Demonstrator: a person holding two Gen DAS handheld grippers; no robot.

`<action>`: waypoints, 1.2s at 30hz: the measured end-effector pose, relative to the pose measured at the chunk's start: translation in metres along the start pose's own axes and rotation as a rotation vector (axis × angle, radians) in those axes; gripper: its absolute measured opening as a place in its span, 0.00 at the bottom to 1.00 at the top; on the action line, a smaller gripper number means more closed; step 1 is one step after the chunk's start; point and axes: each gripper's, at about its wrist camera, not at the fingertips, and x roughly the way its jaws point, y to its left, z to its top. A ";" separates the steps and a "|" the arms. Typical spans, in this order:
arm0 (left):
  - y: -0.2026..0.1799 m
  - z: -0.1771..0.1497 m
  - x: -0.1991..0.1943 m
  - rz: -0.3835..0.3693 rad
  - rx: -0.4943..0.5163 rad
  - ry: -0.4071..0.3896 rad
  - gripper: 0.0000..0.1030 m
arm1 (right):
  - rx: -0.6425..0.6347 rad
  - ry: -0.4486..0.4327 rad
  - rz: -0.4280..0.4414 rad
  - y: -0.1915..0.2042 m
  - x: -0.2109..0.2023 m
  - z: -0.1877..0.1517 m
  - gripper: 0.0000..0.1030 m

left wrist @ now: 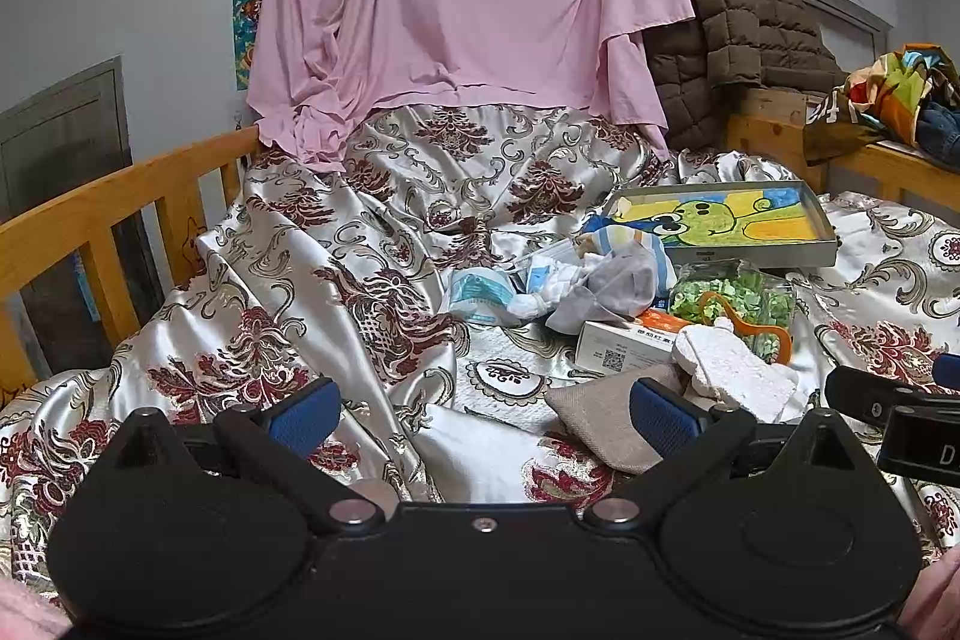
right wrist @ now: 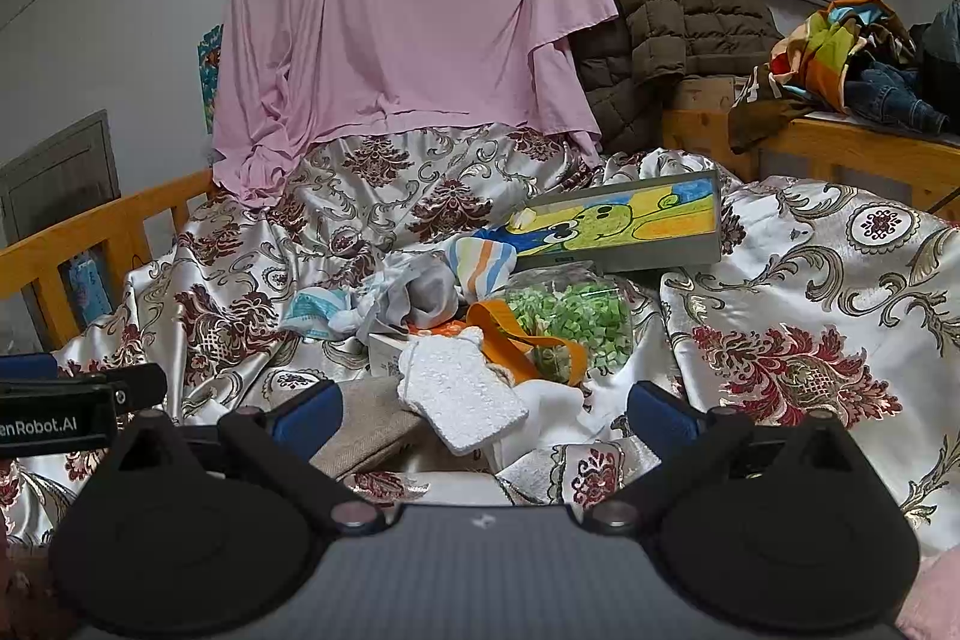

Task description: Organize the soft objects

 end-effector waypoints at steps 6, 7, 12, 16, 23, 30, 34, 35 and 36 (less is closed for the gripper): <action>0.000 0.000 0.000 0.000 0.001 0.000 0.99 | 0.000 0.000 0.000 0.000 0.000 0.000 1.00; 0.000 0.000 0.000 0.001 0.001 0.000 0.99 | 0.000 0.000 0.000 0.000 0.000 0.000 1.00; 0.000 0.000 0.000 0.001 0.001 0.000 0.99 | 0.000 0.000 0.000 0.000 0.000 0.000 1.00; 0.000 0.000 0.000 0.001 0.002 0.001 0.99 | 0.000 0.001 0.000 0.000 0.001 0.000 1.00; -0.001 0.000 0.000 0.002 0.002 0.001 0.99 | 0.000 0.002 -0.001 0.000 0.001 -0.001 1.00; -0.001 0.000 0.000 0.001 0.004 0.001 0.99 | 0.000 0.002 -0.001 0.000 0.003 0.000 1.00; -0.001 0.000 0.000 0.002 0.003 0.003 0.99 | -0.001 0.006 -0.002 0.002 0.002 -0.001 1.00; -0.001 -0.001 0.001 0.002 0.004 0.003 0.99 | -0.002 0.007 -0.003 0.002 0.002 -0.002 1.00; -0.001 -0.001 0.001 0.002 0.003 0.004 0.99 | -0.002 0.008 -0.003 0.002 0.002 -0.003 1.00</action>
